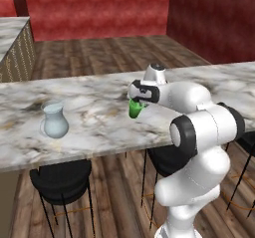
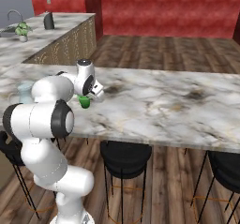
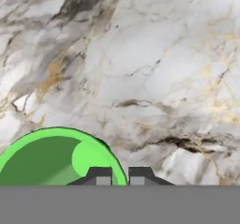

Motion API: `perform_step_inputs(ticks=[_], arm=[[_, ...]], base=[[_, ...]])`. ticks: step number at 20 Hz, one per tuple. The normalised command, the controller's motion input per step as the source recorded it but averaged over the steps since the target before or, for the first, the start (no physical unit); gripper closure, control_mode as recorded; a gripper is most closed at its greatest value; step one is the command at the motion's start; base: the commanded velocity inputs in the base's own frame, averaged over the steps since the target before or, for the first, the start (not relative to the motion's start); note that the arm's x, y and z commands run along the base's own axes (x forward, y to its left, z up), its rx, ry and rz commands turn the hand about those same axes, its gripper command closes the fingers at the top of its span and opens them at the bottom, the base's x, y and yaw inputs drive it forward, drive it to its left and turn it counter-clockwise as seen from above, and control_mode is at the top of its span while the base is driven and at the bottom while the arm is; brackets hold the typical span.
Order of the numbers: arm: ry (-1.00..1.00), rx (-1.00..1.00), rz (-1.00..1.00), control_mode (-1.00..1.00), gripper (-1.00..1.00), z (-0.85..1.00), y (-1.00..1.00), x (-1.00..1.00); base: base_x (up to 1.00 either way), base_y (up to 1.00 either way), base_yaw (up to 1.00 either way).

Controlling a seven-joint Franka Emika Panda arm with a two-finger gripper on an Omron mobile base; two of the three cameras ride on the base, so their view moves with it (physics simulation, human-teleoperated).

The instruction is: Place the pitcher and cup on the dining counter for serving.

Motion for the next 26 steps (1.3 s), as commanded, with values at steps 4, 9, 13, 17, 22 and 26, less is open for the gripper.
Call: perform_step_inputs(ticks=[4,9,13,17,22,26], arm=[[0.21,0.00,0.00,-1.00,1.00,-0.53,0.00,0.36],[0.16,0.00,0.00,-1.00,1.00,-0.58,0.09,0.25],[0.05,0.00,0.00,-1.00,1.00,-0.58,0.09,0.08],[0.00,0.00,0.00,-1.00,1.00,-0.50,0.07,0.06],[-0.03,-0.01,0.00,-1.00,1.00,-0.39,0.10,0.10],[-0.02,0.00,0.00,-1.00,1.00,-0.27,0.09,0.11]], base=[[0.00,0.00,0.00],[0.00,0.00,0.00],[0.00,0.00,0.00],[0.00,0.00,0.00],[0.00,0.00,0.00],[0.00,0.00,0.00]])
